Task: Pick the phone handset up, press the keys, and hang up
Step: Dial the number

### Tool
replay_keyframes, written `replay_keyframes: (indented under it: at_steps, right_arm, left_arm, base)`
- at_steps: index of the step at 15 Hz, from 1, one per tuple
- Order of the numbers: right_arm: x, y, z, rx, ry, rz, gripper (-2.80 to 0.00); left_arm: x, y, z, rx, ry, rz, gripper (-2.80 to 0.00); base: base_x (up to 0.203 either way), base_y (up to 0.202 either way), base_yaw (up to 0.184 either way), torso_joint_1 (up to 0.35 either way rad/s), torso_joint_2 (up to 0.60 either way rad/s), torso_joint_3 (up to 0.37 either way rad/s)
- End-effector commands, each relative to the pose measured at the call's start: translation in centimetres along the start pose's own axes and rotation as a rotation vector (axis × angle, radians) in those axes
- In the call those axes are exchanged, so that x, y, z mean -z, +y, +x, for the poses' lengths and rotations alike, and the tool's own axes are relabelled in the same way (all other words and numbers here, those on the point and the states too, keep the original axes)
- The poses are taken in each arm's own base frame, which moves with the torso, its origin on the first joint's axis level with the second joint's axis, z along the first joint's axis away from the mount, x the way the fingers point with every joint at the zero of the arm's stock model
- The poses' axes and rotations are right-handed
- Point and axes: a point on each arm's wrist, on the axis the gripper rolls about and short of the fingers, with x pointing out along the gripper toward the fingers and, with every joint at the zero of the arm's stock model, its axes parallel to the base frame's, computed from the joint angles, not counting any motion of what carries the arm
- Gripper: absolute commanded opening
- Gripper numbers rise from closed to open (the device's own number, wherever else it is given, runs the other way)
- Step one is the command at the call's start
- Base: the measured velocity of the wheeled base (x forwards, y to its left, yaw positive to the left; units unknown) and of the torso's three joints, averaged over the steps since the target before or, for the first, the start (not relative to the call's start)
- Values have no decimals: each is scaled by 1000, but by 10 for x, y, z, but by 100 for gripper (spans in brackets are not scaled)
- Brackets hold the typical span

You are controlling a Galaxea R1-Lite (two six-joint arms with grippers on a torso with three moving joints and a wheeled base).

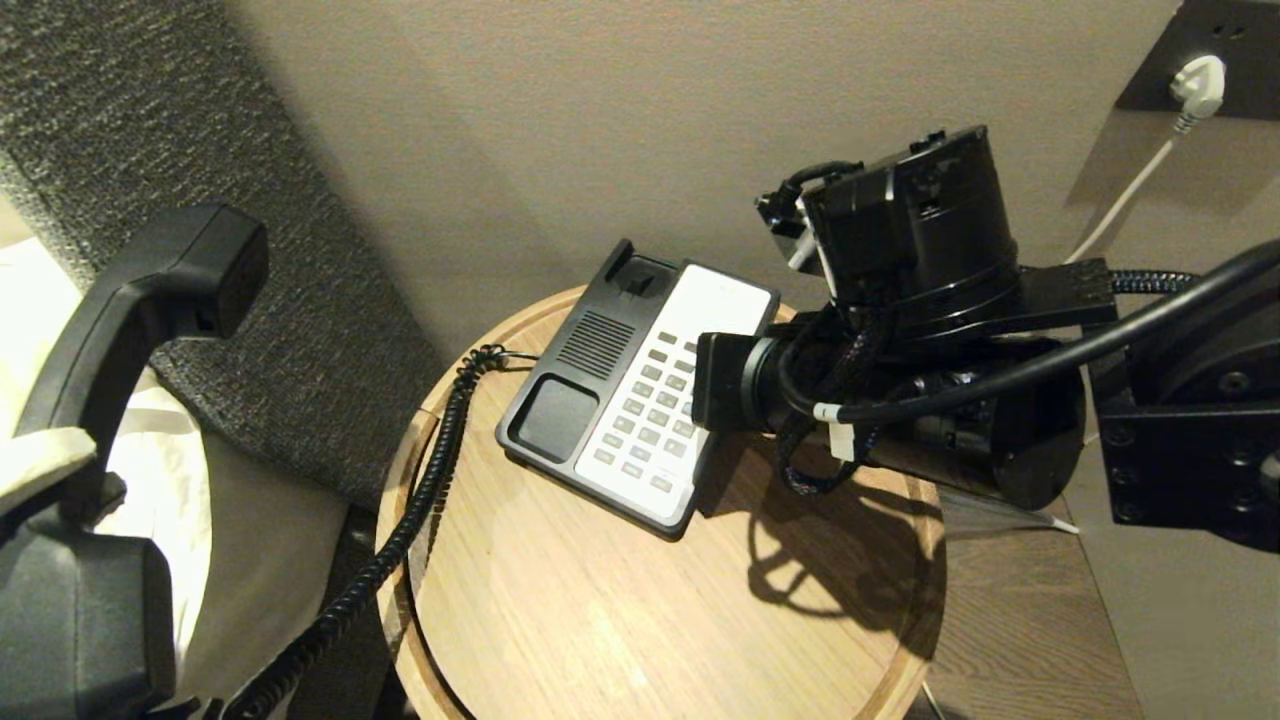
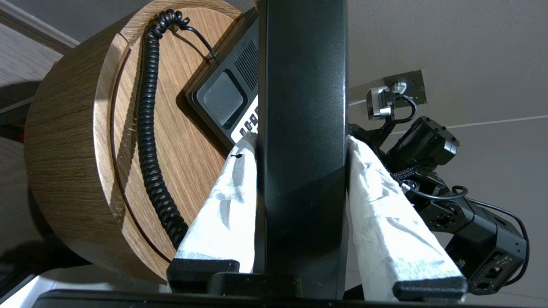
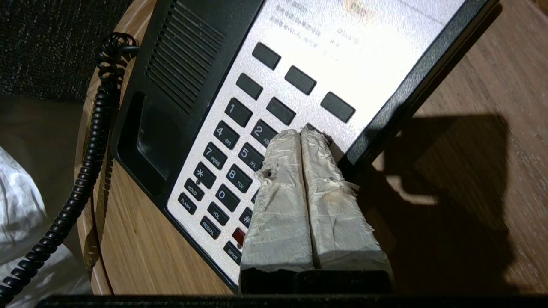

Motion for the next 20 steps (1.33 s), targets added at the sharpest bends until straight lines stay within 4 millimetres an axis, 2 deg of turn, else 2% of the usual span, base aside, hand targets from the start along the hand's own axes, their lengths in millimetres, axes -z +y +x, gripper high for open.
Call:
replay_keyframes:
  at_steps: [1, 12, 17, 20]
  right_arm:
    - [2, 1, 0, -2, 5, 15, -280]
    - [15, -2, 9, 22, 40, -1, -280]
    - [10, 0, 4, 9, 22, 7, -280]
    - [3, 7, -6, -31, 1, 13, -280]
  left_arm:
    - [0, 0, 0, 2, -1, -6, -280]
    - [0, 0, -1, 2, -2, -5, -280]
    - [0, 0, -2, 2, -2, -6, -280]
    - [1, 1, -2, 1, -1, -6, -280]
  base:
    - [0, 0, 0, 0, 0, 0]
    - [0, 0, 0, 0, 0, 0]
    - [0, 0, 0, 0, 0, 0]
    - [0, 0, 0, 0, 0, 0]
